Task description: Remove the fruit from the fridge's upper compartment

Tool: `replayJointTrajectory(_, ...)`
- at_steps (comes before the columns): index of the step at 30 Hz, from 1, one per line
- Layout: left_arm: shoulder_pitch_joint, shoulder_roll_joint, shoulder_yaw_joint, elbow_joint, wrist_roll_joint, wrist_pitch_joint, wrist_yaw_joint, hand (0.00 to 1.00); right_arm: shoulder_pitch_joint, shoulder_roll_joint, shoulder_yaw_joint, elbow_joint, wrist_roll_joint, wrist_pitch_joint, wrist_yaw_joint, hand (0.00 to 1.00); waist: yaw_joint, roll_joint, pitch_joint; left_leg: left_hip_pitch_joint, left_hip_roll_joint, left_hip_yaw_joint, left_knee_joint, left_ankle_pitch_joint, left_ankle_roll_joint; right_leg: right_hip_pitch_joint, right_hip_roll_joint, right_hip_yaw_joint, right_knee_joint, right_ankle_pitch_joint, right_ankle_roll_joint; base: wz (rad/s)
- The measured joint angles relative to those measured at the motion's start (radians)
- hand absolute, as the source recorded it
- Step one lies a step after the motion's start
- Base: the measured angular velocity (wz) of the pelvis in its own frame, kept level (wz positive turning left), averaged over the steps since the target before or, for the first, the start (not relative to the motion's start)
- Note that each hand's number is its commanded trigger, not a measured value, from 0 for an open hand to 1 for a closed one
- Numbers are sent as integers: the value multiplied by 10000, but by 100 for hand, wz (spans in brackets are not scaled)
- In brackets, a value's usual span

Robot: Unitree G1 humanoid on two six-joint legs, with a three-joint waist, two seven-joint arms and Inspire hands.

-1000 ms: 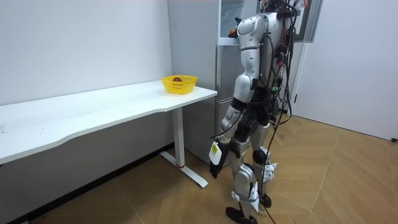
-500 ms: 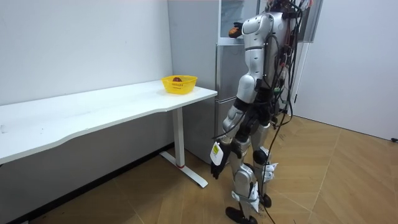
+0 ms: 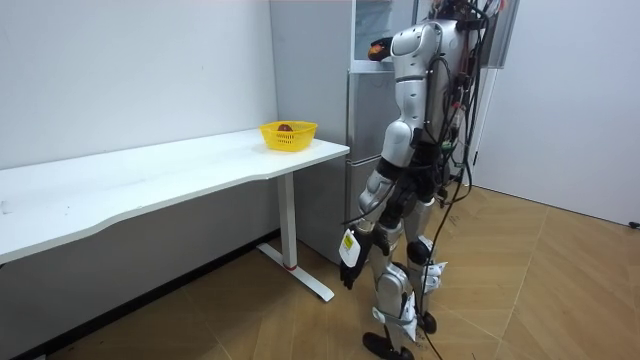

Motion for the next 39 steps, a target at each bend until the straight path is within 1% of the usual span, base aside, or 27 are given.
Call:
replayJointTrajectory(7,-15,30,-72,-1,-1,-1,1,0,0,1,10,-96,-2,-69,87,100,1,29,20,10,15,42,-21,-8,-11,-9,15,24,2,0,0,-1)
replayJointTrajectory(9,-38,43,-183,-2,-1,-1,0,0,-1,1,52,-127,-1,-71,31,100,103,48,34,49,27,136,-38,-15,-20,-18,31,101,7,0,0,-11)
replayJointTrajectory(10,-48,44,-183,-3,-9,-3,1,0,0,1,54,-140,-3,-64,10,100,96,51,36,55,29,148,-43,-19,-21,-19,33,106,8,0,0,-8)
replayJointTrajectory(12,-105,52,-184,-3,-19,-8,2,0,36,5,135,-441,-41,-5,0,100,104,91,65,16,32,174,-47,-25,-22,-26,44,168,5,0,0,-4)
replayJointTrajectory(14,-137,54,-183,-3,-113,-8,4,0,51,17,326,-843,-93,33,-70,100,79,94,67,2,31,181,-41,-27,-21,-37,45,188,6,0,0,0)
replayJointTrajectory(15,-180,55,-184,-3,-181,-9,5,0,60,23,409,-1050,-113,33,-84,100,49,125,81,-22,28,182,-35,-28,-20,-54,43,191,6,0,0,0)
replayJointTrajectory(17,-263,54,-185,-8,-175,-12,18,0,129,27,460,-1389,-121,51,-106,100,48,153,71,-111,25,181,-23,-27,-19,-129,43,205,14,0,0,0)
replayJointTrajectory(18,-285,53,-186,-12,-185,-21,38,0,174,29,480,-1590,-160,54,-135,100,51,165,45,-153,27,198,-16,-26,-18,-191,43,209,29,0,-1,0)
replayJointTrajectory(19,-274,52,-193,-17,-184,-28,39,0,187,29,487,-1702,-199,81,-139,100,47,172,40,-159,27,205,-14,-26,-18,-208,42,211,30,2,-3,0)
replayJointTrajectory(21,-321,52,-213,-32,-184,-15,40,0,450,38,576,-2370,-418,301,-250,100,37,199,24,-152,28,200,-5,-26,-18,-221,42,211,28,3,-4,0)
replayJointTrajectory(23,-348,50,-275,-28,-181,-8,41,0,762,111,590,-2958,-512,423,-451,100,87,221,10,-134,26,194,-3,-26,-18,-209,40,221,27,3,-4,0)
replayJointTrajectory(25,-391,51,-336,-21,-180,-8,42,0,1109,265,594,-3623,-703,464,-709,100,124,256,-5,-114,25,204,-5,-28,-17,-209,38,239,25,3,-4,-2)
replayJointTrajectory(27,-443,33,-380,-20,-170,-14,42,0,1456,669,594,-4439,-926,461,-1007,100,179,359,-9,-91,21,220,-22,-36,-11,-204,36,251,25,3,-4,-4)
replayJointTrajectory(28,-475,32,-379,-20,-166,-14,42,0,1525,768,594,-4583,-964,457,-1093,100,192,383,-10,-86,20,221,-28,-36,-11,-205,34,251,25,3,-4,0)
replayJointTrajectory(29,-538,32,-379,-17,-171,-25,42,0,1676,957,589,-4841,-1110,465,-1341,100,200,433,-11,-81,19,224,-29,-35,-10,-202,32,249,29,3,-4,0)
replayJointTrajectory(30,-562,30,-381,-11,-181,-98,47,0,1882,1163,575,-5238,-1451,464,-1601,100,231,490,6,-91,18,222,-30,-34,-9,-204,33,254,30,2,-4,0)
replayJointTrajectory(31,-558,27,-381,-6,-180,-150,48,0,1989,1299,579,-5474,-1641,461,-1683,100,232,522,1,-99,20,219,-30,-34,-9,-205,37,262,30,2,-4,0)
replayJointTrajectory(33,-570,-52,-393,20,-184,-252,119,0,2318,1790,601,-6293,-1991,396,-1881,100,218,643,58,-149,21,221,-29,-35,-10,-222,39,275,32,2,-4,0)
replayJointTrajectory(34,-581,-87,-408,76,-186,-294,192,0,2358,1883,620,-6439,-2054,376,-1927,100,214,667,60,-160,21,222,-24,-36,-10,-234,38,278,33,2,-4,-5)
replayJointTrajectory(35,-630,-142,-449,244,-185,-384,271,0,2437,2032,679,-6685,-2263,343,-2035,100,207,699,40,-156,22,260,-22,-36,-9,-288,48,367,46,2,-4,-13)
replayJointTrajectory(36,-660,-205,-488,396,-188,-459,354,0,2486,2117,744,-6878,-2479,282,-2172,100,206,738,14,-180,27,346,-23,-36,-9,-370,56,436,58,16,-26,-15)
replayJointTrajectory(37,-659,-248,-493,434,-186,-464,409,0,2515,2146,758,-6985,-2545,229,-2238,100,213,758,17,-195,22,351,-24,-36,-9,-386,57,461,50,21,-35,-10)
replayJointTrajectory(38,-649,-323,-490,516,-185,-481,477,0,2680,2223,754,-7296,-2579,161,-2437,100,231,801,8,-215,13,352,-26,-36,-7,-406,53,480,48,21,-35,-3)
replayJointTrajectory(39,-651,-353,-487,687,-184,-586,524,0,2860,2367,753,-7628,-2616,22,-2682,100,249,835,5,-212,13,364,-30,-40,-1,-412,55,487,42,21,-35,0)
